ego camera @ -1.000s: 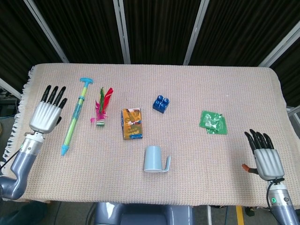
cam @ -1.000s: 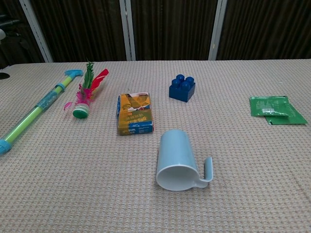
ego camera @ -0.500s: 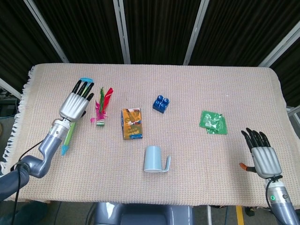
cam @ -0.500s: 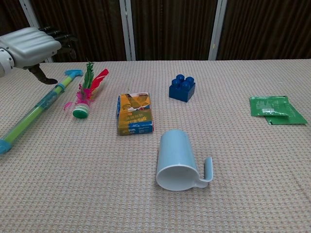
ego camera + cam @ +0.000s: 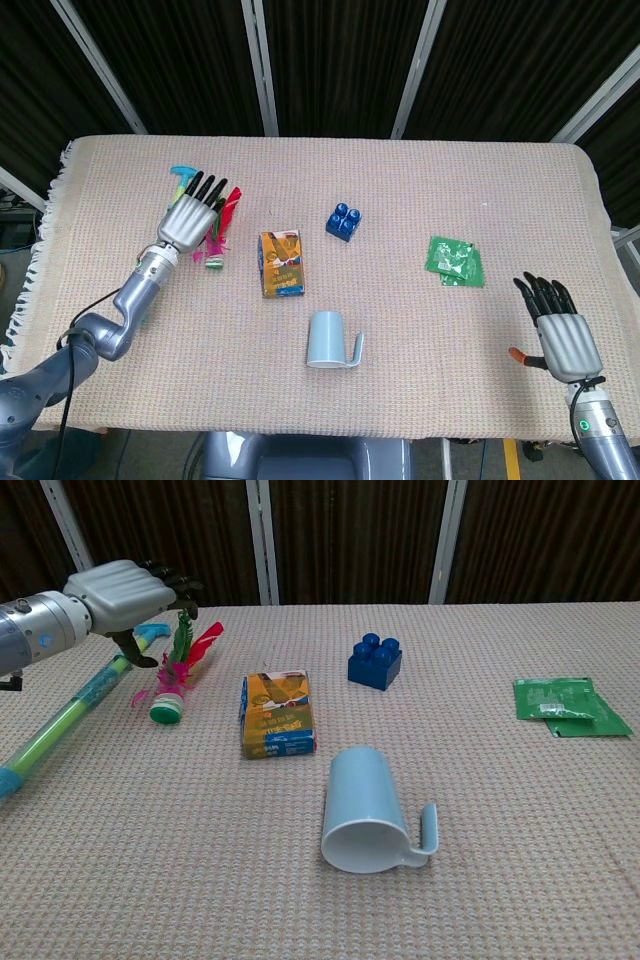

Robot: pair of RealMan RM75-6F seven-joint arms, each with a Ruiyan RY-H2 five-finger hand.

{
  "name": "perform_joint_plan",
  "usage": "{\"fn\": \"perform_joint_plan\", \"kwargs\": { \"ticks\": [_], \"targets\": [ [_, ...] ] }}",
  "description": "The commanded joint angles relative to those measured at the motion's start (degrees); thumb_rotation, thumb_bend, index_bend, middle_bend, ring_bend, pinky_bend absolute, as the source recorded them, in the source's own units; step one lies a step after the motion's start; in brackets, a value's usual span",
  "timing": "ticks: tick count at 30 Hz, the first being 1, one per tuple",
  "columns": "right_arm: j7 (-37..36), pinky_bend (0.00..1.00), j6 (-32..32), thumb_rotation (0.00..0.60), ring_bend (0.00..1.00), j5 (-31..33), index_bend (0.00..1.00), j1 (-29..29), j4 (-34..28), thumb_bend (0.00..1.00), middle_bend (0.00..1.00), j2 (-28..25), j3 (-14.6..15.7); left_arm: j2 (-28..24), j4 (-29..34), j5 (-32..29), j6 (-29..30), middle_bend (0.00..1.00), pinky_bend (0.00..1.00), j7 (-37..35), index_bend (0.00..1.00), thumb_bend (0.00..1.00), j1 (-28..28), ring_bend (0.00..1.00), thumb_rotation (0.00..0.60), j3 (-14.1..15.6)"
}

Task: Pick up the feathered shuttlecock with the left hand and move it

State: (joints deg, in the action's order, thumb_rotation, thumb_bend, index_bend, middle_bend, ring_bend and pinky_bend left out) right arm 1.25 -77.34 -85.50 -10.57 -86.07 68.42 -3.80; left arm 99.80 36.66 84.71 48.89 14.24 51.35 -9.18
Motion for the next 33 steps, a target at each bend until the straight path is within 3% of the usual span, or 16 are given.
{"fn": "perform_joint_plan", "kwargs": {
  "ticks": [1, 6, 17, 25, 30, 33],
  "targets": [
    [-0.7, 0.0, -0.1, 0.6, 0.0, 0.4, 0.0, 0.0, 0.4, 0.05, 0.0, 0.0, -0.3, 2.1, -2.8, 0.3, -1.5, 0.0, 0.0, -1.2, 0.23, 0.2, 1.7, 0.0, 0.6, 0.8],
    [-5.1, 0.0, 1.0, 0.6, 0.0, -0.3, 0.0, -0.7, 0.6, 0.05, 0.0, -1.0, -0.1, 4.2, -7.1, 0.2, -3.6, 0.0, 0.0, -2.9, 0.25, 0.2, 3.2, 0.0, 0.6, 1.6],
    [-2.7, 0.0, 0.2, 0.6, 0.0, 1.5, 0.0, -0.6, 1.9, 0.05, 0.0, 0.5, -1.1, 7.1, -14.8, -0.4, -9.1, 0.0, 0.0, -8.6, 0.3, 0.21, 5.1, 0.0, 0.6, 3.1],
    [-2.4, 0.0, 2.3, 0.6, 0.0, 3.9, 0.0, -1.3, 3.7, 0.05, 0.0, 1.3, -1.6, 7.4, -18.4, 0.2, -10.8, 0.0, 0.0, -13.3, 0.47, 0.25, 5.4, 0.0, 0.6, 4.6],
    [-1.4, 0.0, 2.9, 0.6, 0.0, 4.4, 0.0, -1.5, 3.7, 0.05, 0.0, 1.7, -1.5, 7.6, -19.0, 1.0, -8.4, 0.0, 0.0, -17.5, 0.61, 0.29, 5.1, 0.0, 0.6, 5.3],
    [-1.1, 0.0, 3.0, 0.6, 0.0, 4.5, 0.0, -1.7, 3.3, 0.05, 0.0, 1.6, -1.7, 6.9, -18.7, 1.7, -6.7, 0.0, 0.0, -19.2, 0.63, 0.3, 4.9, 0.0, 0.6, 5.9]
  ]
}}
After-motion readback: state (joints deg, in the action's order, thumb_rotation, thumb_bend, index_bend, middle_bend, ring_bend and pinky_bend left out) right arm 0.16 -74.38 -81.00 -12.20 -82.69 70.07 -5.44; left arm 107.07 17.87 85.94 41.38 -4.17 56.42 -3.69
